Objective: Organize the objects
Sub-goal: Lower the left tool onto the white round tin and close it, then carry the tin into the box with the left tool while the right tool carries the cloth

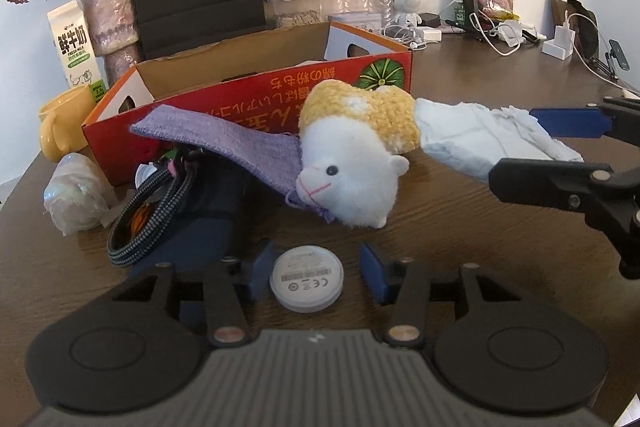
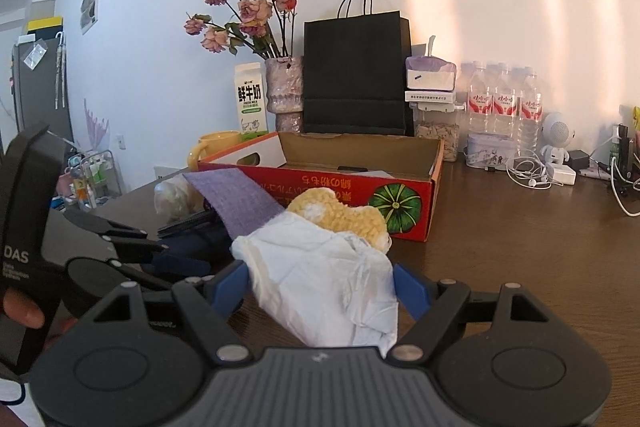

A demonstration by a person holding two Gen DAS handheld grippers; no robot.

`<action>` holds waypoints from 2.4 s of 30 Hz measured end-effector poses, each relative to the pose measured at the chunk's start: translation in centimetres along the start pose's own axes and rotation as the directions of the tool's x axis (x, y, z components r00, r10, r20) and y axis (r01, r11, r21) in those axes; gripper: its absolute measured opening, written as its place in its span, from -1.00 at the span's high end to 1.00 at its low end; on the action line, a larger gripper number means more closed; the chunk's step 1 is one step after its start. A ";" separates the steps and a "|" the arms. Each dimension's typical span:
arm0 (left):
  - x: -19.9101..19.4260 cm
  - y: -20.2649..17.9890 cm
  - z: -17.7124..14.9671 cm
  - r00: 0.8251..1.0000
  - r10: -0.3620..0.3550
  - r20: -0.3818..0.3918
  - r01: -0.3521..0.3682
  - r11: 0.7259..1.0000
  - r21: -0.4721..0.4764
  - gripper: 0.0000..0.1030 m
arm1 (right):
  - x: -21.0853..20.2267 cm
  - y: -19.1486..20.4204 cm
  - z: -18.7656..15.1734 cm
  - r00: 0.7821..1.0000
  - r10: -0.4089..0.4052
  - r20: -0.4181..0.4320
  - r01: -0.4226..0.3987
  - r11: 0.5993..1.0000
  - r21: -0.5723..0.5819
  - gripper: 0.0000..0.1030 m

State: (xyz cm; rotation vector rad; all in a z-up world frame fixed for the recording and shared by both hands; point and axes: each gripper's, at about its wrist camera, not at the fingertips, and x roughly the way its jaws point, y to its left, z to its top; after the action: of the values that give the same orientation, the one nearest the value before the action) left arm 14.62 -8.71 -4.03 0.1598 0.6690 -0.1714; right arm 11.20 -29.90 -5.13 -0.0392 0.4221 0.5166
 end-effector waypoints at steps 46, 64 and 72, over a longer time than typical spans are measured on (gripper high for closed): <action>-3.8 1.9 -1.2 0.995 -0.045 0.092 0.053 0.995 -0.080 0.22 | 0.5 1.3 1.3 1.000 -0.010 0.012 0.010 1.000 -0.026 -0.56; -2.2 11.2 11.3 0.934 0.115 0.339 -0.044 0.977 -0.210 0.22 | 11.9 0.6 12.7 0.991 -0.065 0.116 0.072 0.995 -0.062 -0.57; 4.5 14.4 14.1 0.950 0.121 0.286 -0.039 0.960 -0.278 0.22 | 20.0 -1.2 14.5 0.994 -0.098 0.055 0.100 0.995 -0.028 -0.57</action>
State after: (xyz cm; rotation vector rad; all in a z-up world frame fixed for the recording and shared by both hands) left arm 29.62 1.93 5.37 -0.1011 0.3745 -0.0223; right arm 33.05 -19.45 0.02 -0.0758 0.3583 0.4256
